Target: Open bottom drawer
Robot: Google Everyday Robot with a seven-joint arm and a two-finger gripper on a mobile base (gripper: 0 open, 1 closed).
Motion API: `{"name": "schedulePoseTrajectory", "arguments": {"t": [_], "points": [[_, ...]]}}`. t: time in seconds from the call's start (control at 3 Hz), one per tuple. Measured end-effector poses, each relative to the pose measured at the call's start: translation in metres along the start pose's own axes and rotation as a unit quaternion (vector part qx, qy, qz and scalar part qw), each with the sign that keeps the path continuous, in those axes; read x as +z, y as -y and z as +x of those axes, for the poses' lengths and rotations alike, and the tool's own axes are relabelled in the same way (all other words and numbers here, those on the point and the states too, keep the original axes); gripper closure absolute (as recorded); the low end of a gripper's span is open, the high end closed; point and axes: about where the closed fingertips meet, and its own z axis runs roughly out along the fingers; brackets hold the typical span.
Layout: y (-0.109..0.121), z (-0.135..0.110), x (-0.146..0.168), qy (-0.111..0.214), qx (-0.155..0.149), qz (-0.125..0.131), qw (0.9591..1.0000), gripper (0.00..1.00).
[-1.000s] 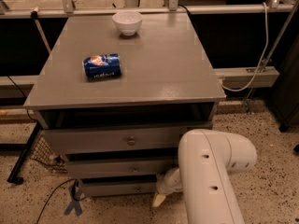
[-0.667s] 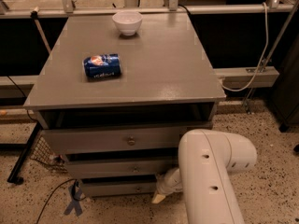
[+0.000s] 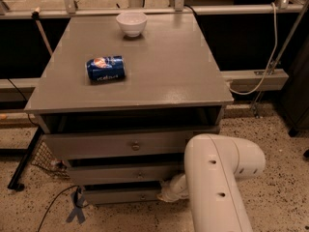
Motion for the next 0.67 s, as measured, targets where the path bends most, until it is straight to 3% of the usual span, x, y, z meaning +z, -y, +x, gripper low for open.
{"name": "schedulePoseTrajectory", "arguments": {"t": [0.33,0.67], "points": [[-0.0005,-0.0008,-0.0006,0.000,0.000,-0.001,1.0000,0.87],[-0.0047,-0.0022,-0.0023,0.001,-0.001,-0.005,1.0000,1.00]]}}
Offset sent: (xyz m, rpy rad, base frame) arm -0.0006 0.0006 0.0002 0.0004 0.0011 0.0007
